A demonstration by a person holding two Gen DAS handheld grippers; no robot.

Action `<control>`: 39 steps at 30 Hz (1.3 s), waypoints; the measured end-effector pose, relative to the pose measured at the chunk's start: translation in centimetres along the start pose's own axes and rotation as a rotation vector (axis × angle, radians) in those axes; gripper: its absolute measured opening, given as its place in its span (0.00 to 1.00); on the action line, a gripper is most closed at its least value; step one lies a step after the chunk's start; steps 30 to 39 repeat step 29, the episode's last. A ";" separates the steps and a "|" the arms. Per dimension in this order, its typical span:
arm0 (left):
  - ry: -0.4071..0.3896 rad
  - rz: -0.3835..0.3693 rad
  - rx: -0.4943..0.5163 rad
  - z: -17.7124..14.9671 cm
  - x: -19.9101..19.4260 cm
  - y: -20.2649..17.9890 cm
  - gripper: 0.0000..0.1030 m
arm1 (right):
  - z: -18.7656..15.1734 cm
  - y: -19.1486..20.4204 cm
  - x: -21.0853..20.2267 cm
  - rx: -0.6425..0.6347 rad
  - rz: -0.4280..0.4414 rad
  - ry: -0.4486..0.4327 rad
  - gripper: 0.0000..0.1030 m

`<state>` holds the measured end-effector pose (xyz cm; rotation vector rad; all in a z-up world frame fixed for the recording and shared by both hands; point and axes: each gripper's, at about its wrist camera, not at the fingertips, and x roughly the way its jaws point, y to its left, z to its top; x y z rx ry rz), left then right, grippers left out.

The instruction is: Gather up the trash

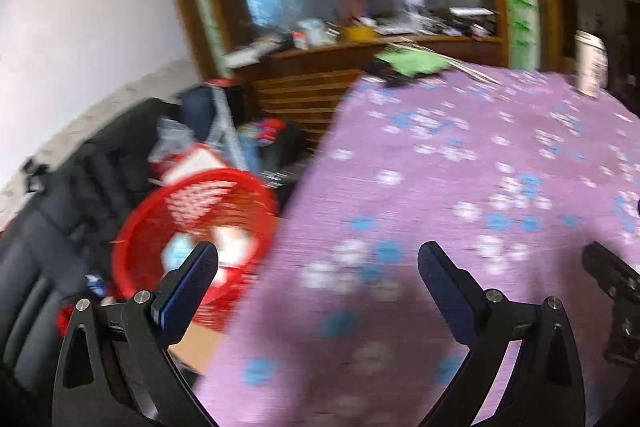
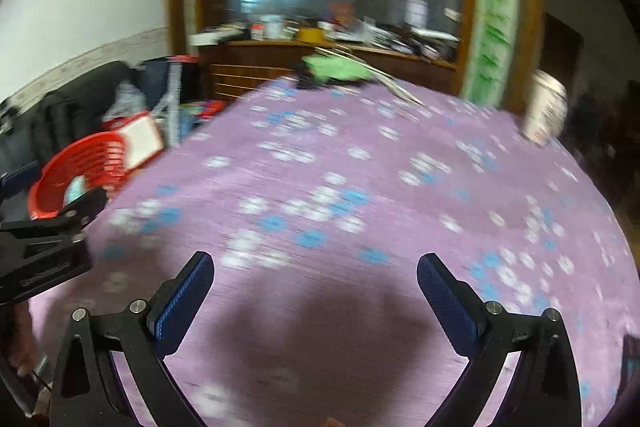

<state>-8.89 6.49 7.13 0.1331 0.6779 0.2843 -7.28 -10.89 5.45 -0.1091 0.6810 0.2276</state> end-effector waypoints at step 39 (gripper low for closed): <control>0.307 -0.384 0.118 0.0 6.8 -13.9 1.00 | -3.5 -13.1 5.2 0.262 -0.204 0.321 1.00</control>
